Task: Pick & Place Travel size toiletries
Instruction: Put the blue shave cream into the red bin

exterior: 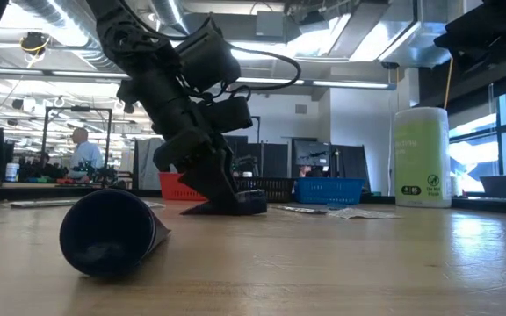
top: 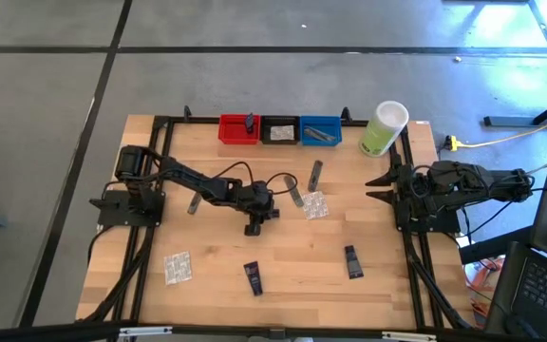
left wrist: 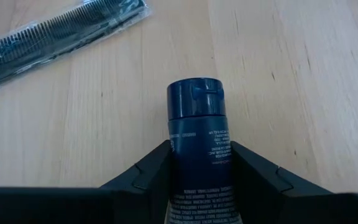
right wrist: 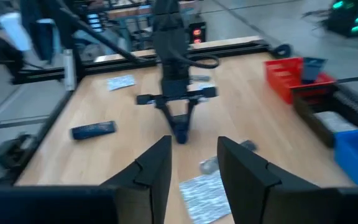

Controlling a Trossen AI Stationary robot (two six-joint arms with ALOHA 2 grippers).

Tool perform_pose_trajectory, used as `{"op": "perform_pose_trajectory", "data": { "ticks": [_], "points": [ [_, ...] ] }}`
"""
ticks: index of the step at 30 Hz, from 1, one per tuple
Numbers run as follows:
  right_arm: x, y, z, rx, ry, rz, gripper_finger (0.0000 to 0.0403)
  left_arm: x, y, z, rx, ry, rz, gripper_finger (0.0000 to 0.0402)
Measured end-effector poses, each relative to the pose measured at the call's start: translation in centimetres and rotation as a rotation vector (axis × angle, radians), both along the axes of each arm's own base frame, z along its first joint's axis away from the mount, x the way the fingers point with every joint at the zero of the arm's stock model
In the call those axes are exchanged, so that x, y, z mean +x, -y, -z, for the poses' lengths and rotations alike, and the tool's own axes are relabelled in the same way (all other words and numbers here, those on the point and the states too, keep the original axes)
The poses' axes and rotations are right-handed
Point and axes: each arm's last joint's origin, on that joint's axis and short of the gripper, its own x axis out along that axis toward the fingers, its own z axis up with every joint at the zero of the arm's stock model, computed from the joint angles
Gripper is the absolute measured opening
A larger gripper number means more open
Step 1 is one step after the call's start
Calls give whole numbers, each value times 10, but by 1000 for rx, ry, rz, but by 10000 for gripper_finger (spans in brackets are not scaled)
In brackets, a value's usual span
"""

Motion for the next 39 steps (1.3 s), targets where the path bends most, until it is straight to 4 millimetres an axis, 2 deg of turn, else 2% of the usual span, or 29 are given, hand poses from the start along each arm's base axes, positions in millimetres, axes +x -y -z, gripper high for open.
{"op": "perform_pose_trajectory", "data": {
  "ticks": [5,15,21,26,33,39],
  "points": [
    [0,3,-1,-30,11,91,120,0,0,0,-14,-2,-6,142],
    [0,3,-1,-34,11,99,100,-1,0,0,-22,-5,-4,142],
    [1,3,-3,-28,31,101,91,-7,2,-9,-48,-13,15,141],
    [4,2,-11,24,113,110,84,-9,3,-26,-67,28,25,141],
    [25,-4,-8,-21,49,-5,81,-5,7,-37,-75,65,30,141],
    [55,-11,6,-107,-91,-45,91,5,10,-52,-222,105,12,141]
  ]
}}
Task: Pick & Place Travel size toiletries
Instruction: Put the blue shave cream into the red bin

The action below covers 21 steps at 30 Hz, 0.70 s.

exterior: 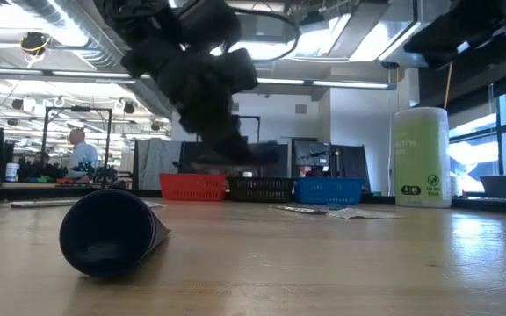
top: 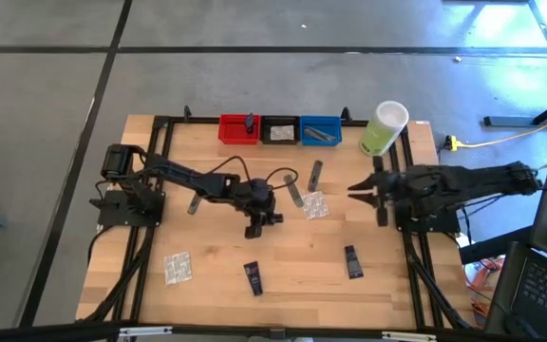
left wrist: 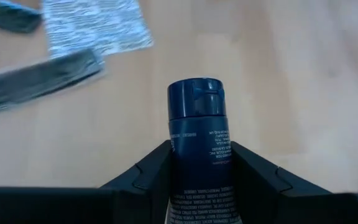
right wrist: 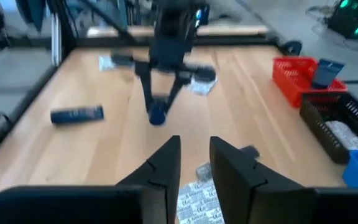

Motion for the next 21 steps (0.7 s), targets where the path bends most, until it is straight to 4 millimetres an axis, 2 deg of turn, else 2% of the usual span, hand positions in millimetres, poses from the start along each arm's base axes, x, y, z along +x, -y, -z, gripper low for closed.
{"op": "perform_pose_trajectory", "data": {
  "ticks": [8,21],
  "points": [
    [31,-21,12,-81,-39,-83,96,13,5,-22,-199,51,77,141],
    [65,-67,30,-320,19,-191,50,24,5,-45,-468,94,120,141]
  ]
}}
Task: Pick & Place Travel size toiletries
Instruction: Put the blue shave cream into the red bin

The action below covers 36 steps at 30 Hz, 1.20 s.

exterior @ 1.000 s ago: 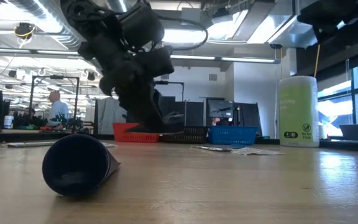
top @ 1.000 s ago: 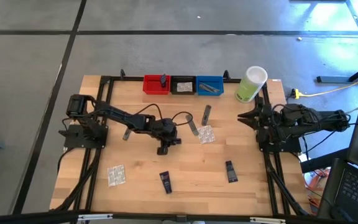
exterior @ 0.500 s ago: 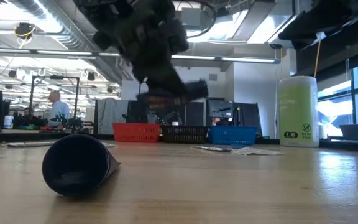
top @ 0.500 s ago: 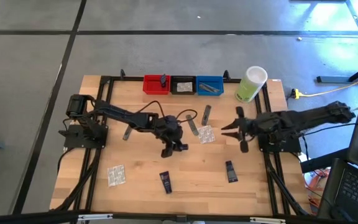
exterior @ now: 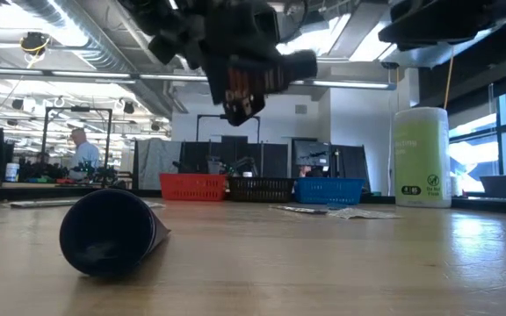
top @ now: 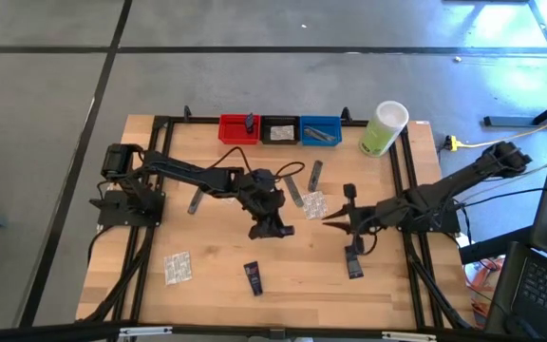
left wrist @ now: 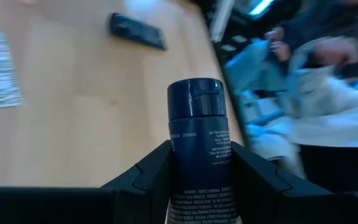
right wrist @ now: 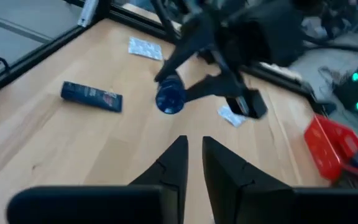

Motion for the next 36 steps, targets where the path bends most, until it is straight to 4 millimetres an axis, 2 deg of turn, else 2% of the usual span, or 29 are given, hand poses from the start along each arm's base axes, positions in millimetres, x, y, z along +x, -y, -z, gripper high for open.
{"op": "perform_pose_trajectory", "data": {
  "ticks": [5,8,11,19,25,31,36],
  "points": [
    [11,-10,6,-26,28,-41,42,1,2,-6,-86,27,56,141],
    [15,-14,7,8,49,-79,60,2,2,-6,-91,29,54,141],
    [19,-16,5,24,72,-89,97,2,2,-6,-104,22,43,141],
    [32,-15,-1,9,85,-62,228,6,-5,-14,-178,44,-17,141],
    [41,-14,-4,-29,85,-39,292,6,-11,-17,-212,60,-12,141],
    [56,-15,-7,-57,83,7,323,7,-15,-20,-262,67,4,141],
    [68,-15,-9,-96,79,12,323,7,-18,-23,-308,71,23,141]
  ]
}}
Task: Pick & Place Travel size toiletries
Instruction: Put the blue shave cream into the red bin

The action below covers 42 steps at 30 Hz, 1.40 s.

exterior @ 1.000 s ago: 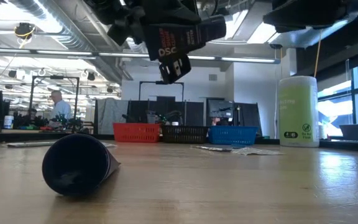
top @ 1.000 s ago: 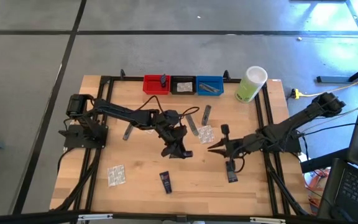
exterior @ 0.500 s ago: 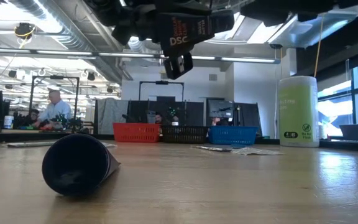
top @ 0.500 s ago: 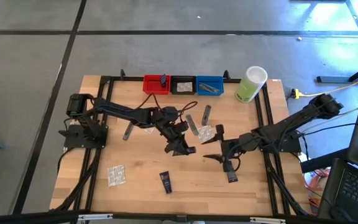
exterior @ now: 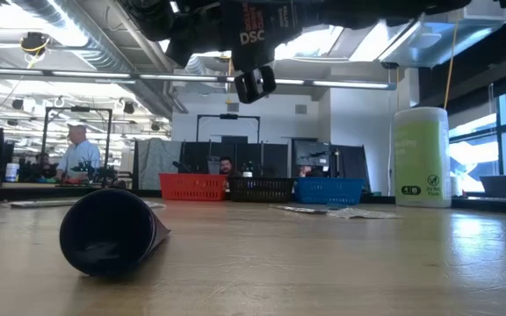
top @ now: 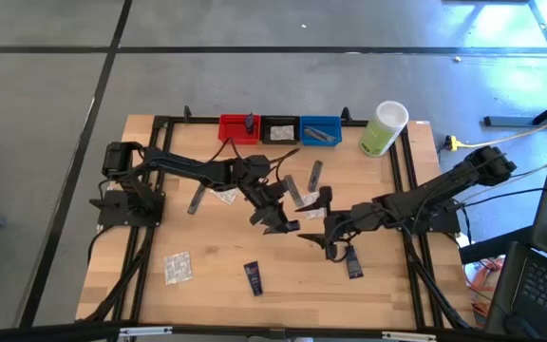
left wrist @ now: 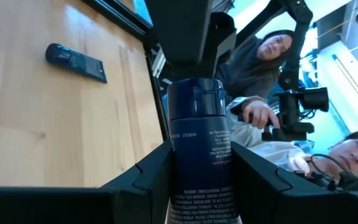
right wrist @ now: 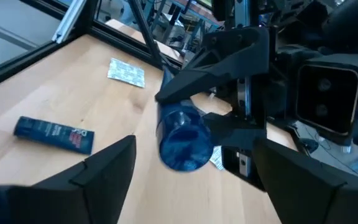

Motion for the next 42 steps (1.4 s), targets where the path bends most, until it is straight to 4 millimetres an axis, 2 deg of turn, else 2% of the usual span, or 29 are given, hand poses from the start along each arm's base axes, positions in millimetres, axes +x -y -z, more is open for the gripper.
{"op": "perform_pose_trajectory", "data": {
  "ticks": [17,28,35,42],
  "points": [
    [6,2,-5,3,11,15,222,0,-18,-8,-47,56,0,141],
    [7,4,-6,6,19,22,160,0,-19,-7,-48,47,-2,141],
    [7,4,-6,11,23,21,152,0,-19,-7,-48,47,-3,141],
    [7,3,-7,41,34,27,181,0,-19,-7,-46,42,-10,141]
  ]
}}
